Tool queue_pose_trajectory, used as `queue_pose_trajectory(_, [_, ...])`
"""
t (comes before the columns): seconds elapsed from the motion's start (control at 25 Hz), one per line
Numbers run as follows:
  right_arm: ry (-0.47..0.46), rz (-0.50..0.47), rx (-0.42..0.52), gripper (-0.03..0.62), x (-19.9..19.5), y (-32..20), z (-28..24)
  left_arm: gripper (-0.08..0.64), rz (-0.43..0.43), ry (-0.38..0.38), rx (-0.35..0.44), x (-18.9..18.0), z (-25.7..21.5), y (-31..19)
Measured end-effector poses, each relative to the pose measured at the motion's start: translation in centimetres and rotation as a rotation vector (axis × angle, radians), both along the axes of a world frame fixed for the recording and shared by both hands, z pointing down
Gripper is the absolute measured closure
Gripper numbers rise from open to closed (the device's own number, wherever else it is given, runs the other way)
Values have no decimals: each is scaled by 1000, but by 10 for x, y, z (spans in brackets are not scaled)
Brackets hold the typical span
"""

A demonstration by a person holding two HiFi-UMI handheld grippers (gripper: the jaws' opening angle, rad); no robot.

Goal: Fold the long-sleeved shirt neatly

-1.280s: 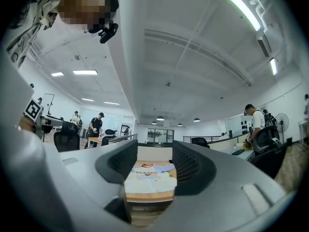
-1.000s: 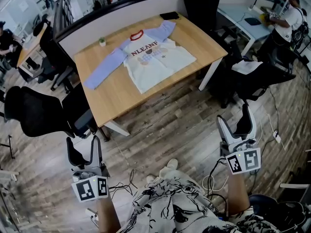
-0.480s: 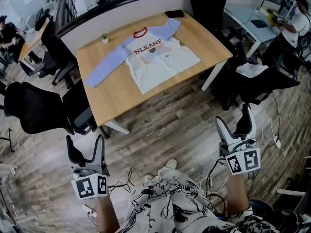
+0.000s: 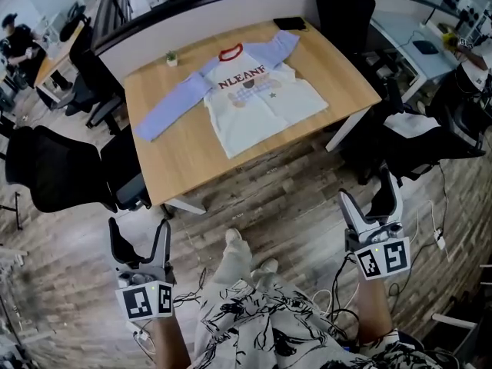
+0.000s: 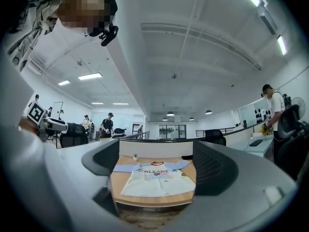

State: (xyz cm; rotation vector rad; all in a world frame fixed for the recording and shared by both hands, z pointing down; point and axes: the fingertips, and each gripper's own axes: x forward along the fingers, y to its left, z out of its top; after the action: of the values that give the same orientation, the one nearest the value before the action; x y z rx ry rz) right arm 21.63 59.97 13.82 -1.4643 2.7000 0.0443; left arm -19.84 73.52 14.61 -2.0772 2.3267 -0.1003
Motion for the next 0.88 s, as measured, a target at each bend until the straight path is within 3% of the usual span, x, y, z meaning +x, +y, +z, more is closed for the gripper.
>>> queue_pose_trajectory(0.2, [29,20,-19,121,-9,-46,19,71,43,17,1,-8,18,-62])
queue_pose_trajectory(0.48, [49,51,-22,121,-29,-151,14,66,43,28,0,-46,23,-180])
queue_pose_trajectory(0.88, [49,-58,4,121,-134,-286,-6,66,-35,37,-14,-126,20,-269])
